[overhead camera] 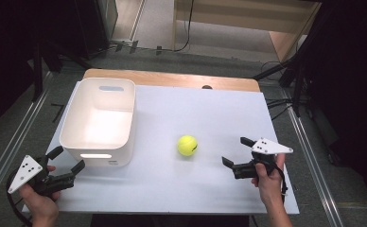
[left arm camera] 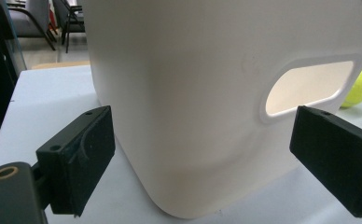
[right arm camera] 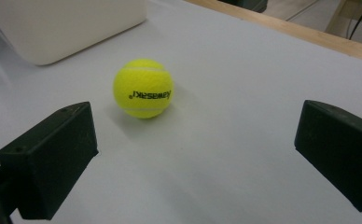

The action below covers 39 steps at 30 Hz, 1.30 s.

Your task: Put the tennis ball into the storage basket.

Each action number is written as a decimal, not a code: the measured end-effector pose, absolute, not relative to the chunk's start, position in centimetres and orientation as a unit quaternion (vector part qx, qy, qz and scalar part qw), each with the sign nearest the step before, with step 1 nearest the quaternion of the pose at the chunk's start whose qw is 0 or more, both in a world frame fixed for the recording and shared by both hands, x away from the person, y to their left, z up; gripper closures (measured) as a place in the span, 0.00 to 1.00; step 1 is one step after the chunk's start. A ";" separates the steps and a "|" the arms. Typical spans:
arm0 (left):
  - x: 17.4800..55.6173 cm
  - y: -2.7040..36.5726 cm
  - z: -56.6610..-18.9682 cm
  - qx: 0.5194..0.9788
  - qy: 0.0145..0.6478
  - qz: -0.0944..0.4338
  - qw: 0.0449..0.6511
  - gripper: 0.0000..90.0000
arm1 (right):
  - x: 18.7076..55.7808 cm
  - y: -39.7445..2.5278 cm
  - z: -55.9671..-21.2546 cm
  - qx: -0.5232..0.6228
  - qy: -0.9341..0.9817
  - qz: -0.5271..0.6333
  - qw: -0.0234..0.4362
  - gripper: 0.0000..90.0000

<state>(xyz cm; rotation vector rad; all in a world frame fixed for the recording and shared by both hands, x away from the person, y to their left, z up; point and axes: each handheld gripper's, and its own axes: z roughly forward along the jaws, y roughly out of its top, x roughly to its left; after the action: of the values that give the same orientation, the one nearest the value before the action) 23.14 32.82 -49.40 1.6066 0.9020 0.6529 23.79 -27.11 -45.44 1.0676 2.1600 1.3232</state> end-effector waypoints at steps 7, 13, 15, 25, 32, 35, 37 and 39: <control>23.1 32.9 -49.4 0.681 0.382 0.275 0.561 0.08 | 25.1 -25.2 -44.8 0.362 0.794 0.453 0.180 0.00; 23.1 32.9 -49.4 0.680 0.382 0.274 0.563 0.08 | 26.5 -23.1 -43.8 0.337 0.817 0.436 0.169 0.00; 23.1 32.9 -49.4 0.681 0.381 0.273 0.563 0.08 | 26.7 -22.8 -43.7 0.333 0.820 0.434 0.166 0.00; 23.1 32.8 -49.4 0.683 0.379 0.272 0.561 0.08 | 28.5 -19.7 -42.9 0.313 0.846 0.411 0.128 0.00; 23.1 32.8 -49.4 0.684 0.379 0.271 0.562 0.08 | 29.4 -18.6 -43.1 0.311 0.858 0.394 0.111 0.00; 23.1 32.9 -49.4 0.684 0.378 0.271 0.562 0.08 | 29.7 -18.1 -43.2 0.308 0.861 0.390 0.105 0.00; 23.1 32.9 -49.4 0.683 0.379 0.271 0.563 0.08 | 29.9 -17.5 -43.4 0.303 0.869 0.377 0.106 0.00; 23.1 32.9 -49.4 0.682 0.379 0.271 0.563 0.08 | 30.0 -17.1 -43.5 0.294 0.876 0.368 0.107 0.00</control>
<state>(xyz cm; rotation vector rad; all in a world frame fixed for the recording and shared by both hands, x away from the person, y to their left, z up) 23.12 32.88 -49.44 1.6066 0.8924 0.6380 30.00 -17.15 -43.49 0.8649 2.5781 1.0841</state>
